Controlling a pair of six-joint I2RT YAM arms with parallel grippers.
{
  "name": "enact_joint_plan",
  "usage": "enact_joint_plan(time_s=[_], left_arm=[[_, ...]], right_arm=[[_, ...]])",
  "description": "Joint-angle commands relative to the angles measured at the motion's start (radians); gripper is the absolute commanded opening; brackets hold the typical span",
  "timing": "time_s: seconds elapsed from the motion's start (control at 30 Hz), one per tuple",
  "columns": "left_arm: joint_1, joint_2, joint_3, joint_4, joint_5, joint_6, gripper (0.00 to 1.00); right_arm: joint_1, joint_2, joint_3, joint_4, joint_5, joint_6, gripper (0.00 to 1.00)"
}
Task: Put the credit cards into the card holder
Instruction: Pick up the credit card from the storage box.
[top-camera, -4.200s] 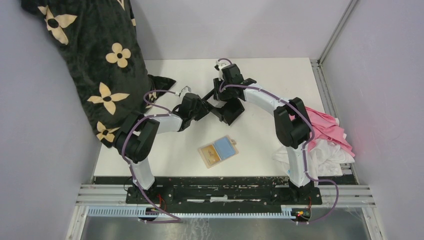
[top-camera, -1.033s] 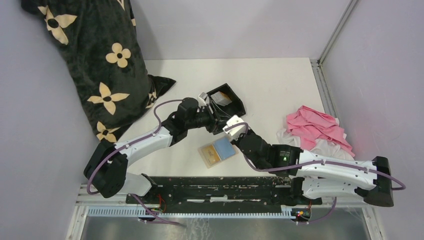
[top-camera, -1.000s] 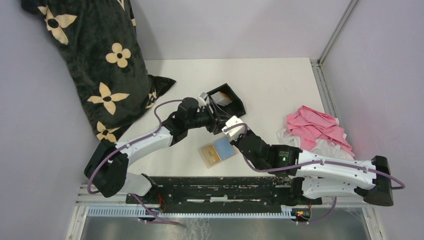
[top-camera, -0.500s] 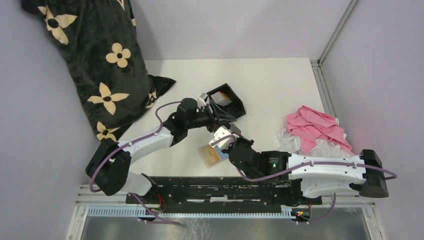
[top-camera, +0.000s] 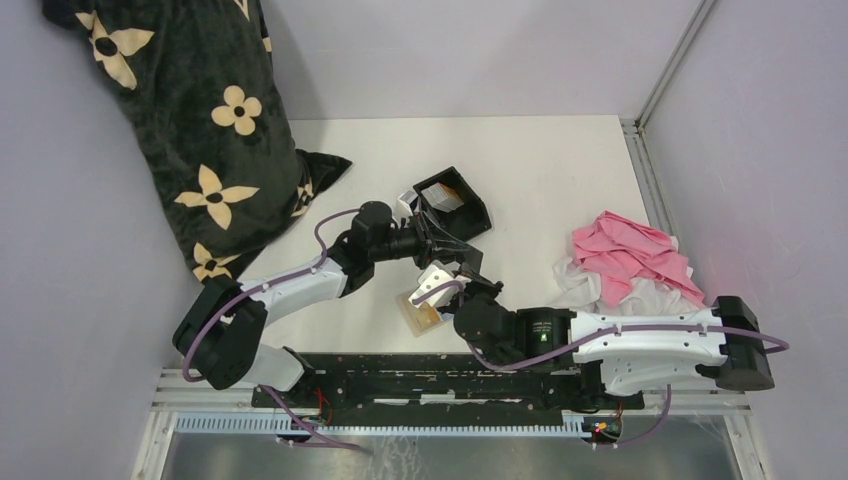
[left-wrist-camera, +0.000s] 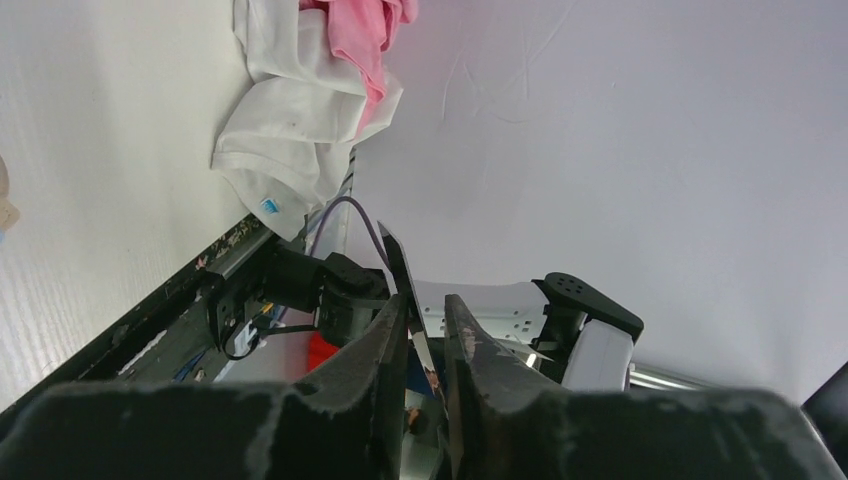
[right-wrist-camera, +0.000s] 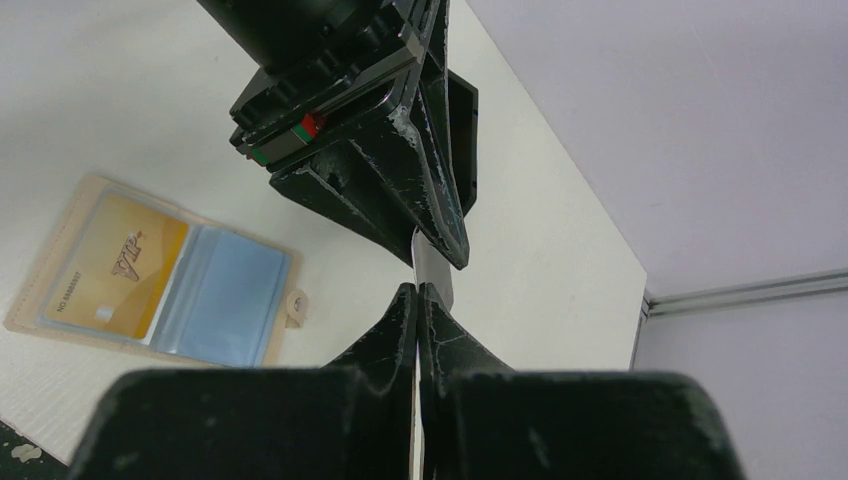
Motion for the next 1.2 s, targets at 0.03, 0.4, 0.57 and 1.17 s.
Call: enact_joint_plan(time_s=[0.03, 0.4, 0.57, 1.17], left_arm=[[0.002, 0.011, -0.031, 0.150, 0.063, -0.075, 0.21], [0.001, 0.003, -0.087, 0.250, 0.022, -0.104, 0.03], [0.004, 0.002, -0.093, 0.243, -0.046, -0.055, 0.03], [0.004, -0.154, -0.267, 0.169, -0.463, 0.106, 0.03]], right_arm=[[0.009, 0.018, 0.029, 0.062, 0.049, -0.028, 0.01], [0.012, 0.011, -0.002, 0.062, 0.100, 0.031, 0.14], [0.011, 0.014, -0.035, 0.093, 0.135, 0.066, 0.39], [-0.048, -0.136, -0.094, 0.100, 0.177, 0.265, 0.56]])
